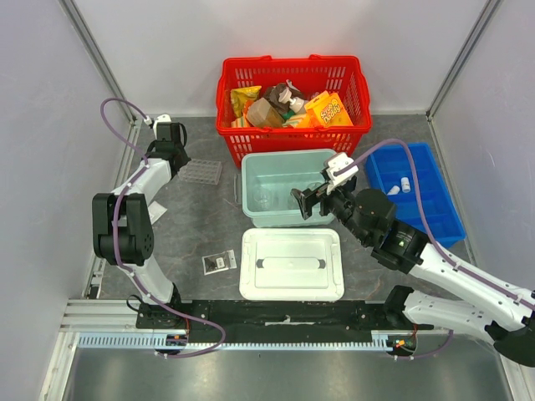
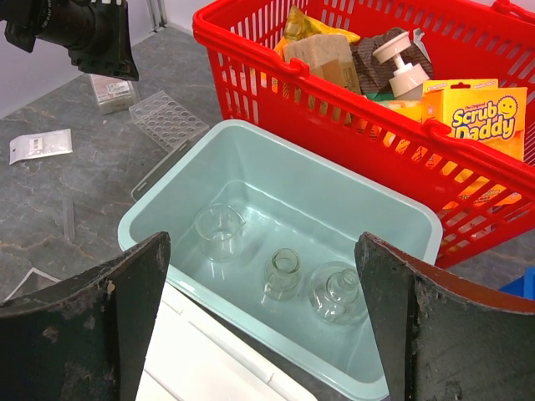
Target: Organize the chemistry lab equipment
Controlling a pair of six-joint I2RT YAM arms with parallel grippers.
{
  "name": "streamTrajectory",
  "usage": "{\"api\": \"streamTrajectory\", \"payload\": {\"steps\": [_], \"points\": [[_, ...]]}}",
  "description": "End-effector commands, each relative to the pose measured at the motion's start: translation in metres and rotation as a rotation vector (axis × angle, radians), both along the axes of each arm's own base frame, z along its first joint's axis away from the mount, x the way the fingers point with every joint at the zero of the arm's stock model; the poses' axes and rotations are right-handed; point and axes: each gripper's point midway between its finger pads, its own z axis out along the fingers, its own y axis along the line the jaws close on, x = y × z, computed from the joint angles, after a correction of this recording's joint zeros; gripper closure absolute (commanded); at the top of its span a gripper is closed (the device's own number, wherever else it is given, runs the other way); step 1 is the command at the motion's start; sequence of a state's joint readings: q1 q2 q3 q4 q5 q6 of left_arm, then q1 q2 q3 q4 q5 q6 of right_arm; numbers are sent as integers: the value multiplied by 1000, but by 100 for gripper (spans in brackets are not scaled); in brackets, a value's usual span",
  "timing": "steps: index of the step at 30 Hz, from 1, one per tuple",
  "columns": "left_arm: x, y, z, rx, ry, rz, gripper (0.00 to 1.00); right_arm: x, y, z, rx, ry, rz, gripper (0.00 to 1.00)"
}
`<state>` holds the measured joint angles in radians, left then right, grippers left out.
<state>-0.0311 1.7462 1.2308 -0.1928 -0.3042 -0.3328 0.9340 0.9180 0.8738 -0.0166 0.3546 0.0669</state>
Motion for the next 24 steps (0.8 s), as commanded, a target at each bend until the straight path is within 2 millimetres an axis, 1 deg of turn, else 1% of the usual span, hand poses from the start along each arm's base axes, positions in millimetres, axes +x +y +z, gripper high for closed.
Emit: {"api": "streamTrajectory", "payload": {"steps": [1, 7, 17, 24], "points": [[3, 0, 0, -23, -6, 18, 90, 3, -1, 14, 26, -30, -16, 2], [1, -2, -5, -37, 4, 17, 90, 3, -2, 13, 25, -30, -18, 2], [0, -7, -5, -60, -3, 4, 89, 3, -4, 9, 12, -30, -27, 2], [0, -3, -8, -38, 6, 9, 89, 4, -5, 7, 6, -30, -32, 2]]}}
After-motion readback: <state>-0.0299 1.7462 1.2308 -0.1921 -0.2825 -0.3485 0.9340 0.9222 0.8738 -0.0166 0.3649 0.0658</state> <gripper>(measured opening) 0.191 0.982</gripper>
